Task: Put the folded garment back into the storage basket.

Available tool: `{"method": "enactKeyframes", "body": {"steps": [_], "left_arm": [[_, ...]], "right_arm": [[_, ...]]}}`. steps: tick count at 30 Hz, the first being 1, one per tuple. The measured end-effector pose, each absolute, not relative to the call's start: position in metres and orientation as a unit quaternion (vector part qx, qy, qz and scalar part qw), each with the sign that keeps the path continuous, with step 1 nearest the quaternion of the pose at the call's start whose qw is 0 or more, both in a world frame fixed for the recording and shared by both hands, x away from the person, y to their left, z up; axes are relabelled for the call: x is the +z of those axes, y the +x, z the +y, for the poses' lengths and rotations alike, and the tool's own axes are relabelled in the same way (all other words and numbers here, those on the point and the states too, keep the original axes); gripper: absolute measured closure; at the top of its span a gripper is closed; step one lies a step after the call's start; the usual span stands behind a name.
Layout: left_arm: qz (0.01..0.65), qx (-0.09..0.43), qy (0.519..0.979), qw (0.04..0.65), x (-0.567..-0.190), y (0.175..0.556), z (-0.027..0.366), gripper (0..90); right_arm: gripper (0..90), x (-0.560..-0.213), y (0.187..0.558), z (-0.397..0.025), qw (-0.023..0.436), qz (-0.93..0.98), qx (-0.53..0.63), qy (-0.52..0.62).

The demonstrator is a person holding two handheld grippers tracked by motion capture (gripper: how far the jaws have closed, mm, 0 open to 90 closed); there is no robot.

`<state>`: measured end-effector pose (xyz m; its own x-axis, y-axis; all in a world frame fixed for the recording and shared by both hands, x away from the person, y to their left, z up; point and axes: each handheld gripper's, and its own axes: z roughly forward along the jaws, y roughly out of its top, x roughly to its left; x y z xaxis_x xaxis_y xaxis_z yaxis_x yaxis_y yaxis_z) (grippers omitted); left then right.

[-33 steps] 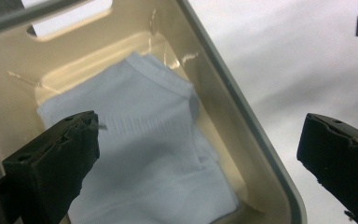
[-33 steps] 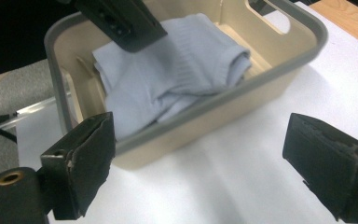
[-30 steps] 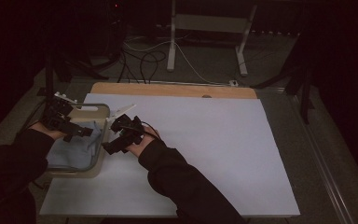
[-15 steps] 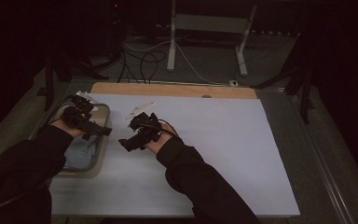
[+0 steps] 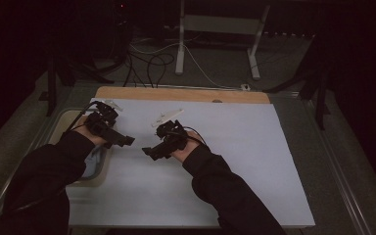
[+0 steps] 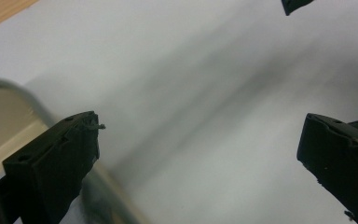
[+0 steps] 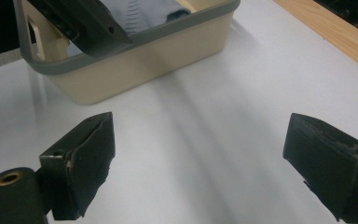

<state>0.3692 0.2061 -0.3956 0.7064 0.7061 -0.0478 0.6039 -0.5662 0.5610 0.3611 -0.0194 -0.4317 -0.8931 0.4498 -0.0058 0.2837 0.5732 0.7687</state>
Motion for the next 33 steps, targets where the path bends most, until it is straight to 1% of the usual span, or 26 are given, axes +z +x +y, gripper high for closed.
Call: {"method": "enactKeyframes", "body": {"steps": [9,20,24,33], "left_arm": [[0.348,0.087,0.888,0.287,-0.395,0.367,0.194,0.0],[0.316,0.076,0.901,0.288,-0.404,0.358,0.177,0.0],[0.3,0.074,0.906,0.289,-0.406,0.353,0.173,0.0],[0.261,0.061,0.917,0.296,-0.423,0.341,0.159,0.0]], "right_arm": [[8.8,-0.432,0.361,-0.04,0.106,0.88,0.413,0.207],[8.8,-0.434,0.36,-0.057,0.108,0.877,0.417,0.212],[8.8,-0.438,0.36,-0.066,0.112,0.876,0.417,0.215],[8.8,-0.456,0.357,-0.083,0.1,0.877,0.415,0.221]]}}
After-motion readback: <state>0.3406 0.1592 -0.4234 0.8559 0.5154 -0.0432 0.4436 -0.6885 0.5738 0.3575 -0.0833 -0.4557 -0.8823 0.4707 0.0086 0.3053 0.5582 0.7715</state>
